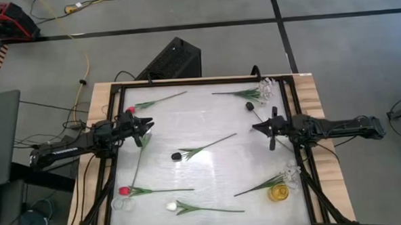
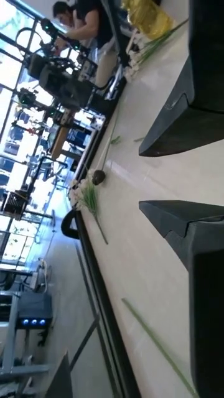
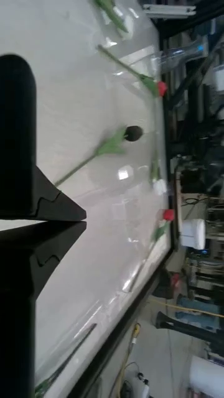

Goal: Sort flowers into vase by color
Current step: Put the top red flower into the yellow vase

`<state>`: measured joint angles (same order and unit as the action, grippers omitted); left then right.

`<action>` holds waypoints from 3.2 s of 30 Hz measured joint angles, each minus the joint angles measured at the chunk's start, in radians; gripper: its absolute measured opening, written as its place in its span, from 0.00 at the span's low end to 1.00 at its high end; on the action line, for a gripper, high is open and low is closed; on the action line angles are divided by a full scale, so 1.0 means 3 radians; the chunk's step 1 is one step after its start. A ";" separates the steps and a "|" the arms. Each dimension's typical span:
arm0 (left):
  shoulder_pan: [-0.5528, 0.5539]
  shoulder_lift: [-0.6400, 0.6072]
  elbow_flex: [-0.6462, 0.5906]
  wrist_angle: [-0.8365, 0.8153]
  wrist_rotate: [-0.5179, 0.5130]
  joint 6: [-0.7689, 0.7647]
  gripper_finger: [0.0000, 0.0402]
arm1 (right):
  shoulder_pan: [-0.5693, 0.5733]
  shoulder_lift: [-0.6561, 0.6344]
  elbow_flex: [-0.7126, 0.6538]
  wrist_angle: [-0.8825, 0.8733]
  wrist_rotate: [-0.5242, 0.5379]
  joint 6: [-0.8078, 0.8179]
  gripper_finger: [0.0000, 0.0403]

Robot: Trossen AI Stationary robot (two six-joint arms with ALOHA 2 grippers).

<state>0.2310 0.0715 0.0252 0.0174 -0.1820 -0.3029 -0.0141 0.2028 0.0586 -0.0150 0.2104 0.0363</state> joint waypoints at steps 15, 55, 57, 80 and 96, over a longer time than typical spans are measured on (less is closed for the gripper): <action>0.0000 0.1176 0.0155 0.0780 0.0256 0.0401 0.28 | -0.0002 0.0157 0.0001 0.0543 0.0078 0.0364 0.10; 0.1583 0.5587 0.3694 -0.1865 0.0114 0.1980 0.47 | 0.0432 0.2372 0.0001 0.2072 0.0092 0.0725 0.12; 0.1641 0.5693 0.3784 -0.1905 0.0147 0.1980 0.49 | 0.0434 0.2416 0.0001 0.2073 0.0092 0.0725 0.12; 0.1957 0.6166 0.4030 -0.2325 0.0423 0.2145 0.13 | 0.0434 0.2534 0.0001 0.2166 0.0092 0.0680 0.12; 0.1173 0.6153 0.4024 -0.2433 -0.0103 0.3366 0.00 | 0.0434 0.2534 0.0001 0.2205 0.0090 0.0656 0.12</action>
<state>0.5827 1.9174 1.2323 -0.7124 -0.2128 0.7069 0.1162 0.9630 0.0589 0.6464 0.2375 0.2331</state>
